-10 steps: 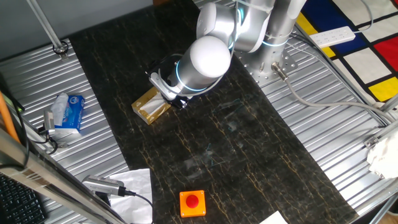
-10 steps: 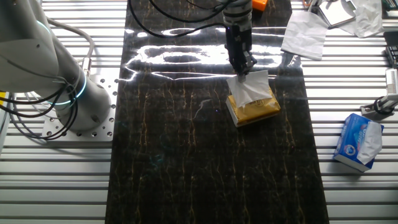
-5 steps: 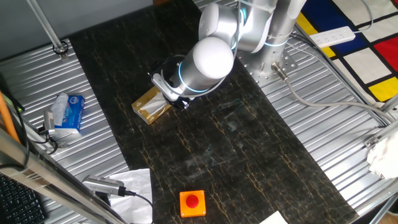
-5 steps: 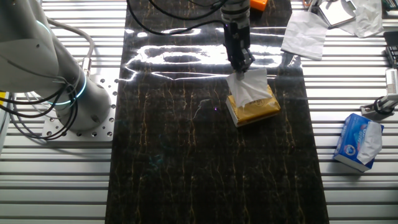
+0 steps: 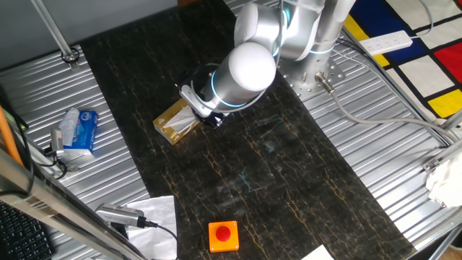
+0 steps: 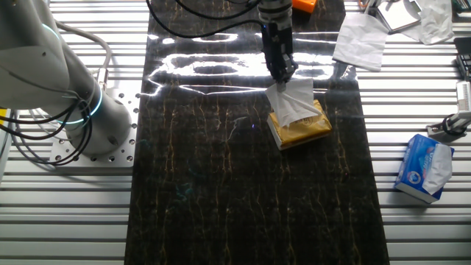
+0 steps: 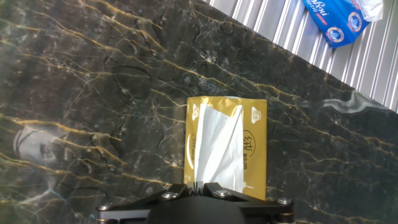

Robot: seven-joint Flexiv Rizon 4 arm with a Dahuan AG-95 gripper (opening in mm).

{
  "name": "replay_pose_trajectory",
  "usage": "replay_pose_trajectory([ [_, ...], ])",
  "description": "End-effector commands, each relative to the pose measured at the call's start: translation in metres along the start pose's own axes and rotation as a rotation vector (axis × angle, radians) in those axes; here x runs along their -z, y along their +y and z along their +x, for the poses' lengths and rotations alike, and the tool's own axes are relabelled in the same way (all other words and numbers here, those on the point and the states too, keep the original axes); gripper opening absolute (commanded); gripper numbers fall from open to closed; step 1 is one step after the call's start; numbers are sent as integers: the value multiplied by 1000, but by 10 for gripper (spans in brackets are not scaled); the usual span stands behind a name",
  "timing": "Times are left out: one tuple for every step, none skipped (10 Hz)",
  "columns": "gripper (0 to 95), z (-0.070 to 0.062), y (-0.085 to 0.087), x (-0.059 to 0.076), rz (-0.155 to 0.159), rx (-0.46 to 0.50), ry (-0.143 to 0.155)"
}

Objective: Pull out a napkin

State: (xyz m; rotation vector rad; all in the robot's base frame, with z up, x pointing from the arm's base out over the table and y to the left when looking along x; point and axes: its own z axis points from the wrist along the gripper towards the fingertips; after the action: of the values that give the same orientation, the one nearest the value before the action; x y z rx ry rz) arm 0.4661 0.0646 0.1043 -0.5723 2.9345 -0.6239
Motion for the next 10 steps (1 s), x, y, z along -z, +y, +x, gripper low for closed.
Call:
replay_pose_trajectory([
  [0, 1, 1, 1, -1, 1, 0],
  [0, 2, 2, 2, -2, 0, 0],
  [0, 1, 3, 3, -2, 0, 0],
  [0, 1, 3, 3, -2, 1, 0],
  [0, 1, 3, 3, -3, 2, 0],
  [0, 1, 3, 3, -4, 2, 0],
  [0, 1, 3, 4, -6, -3, 0],
  [0, 1, 3, 4, -10, -8, 1],
  [0, 1, 3, 4, -12, -10, 0],
  [0, 1, 3, 4, -12, -10, 1],
])
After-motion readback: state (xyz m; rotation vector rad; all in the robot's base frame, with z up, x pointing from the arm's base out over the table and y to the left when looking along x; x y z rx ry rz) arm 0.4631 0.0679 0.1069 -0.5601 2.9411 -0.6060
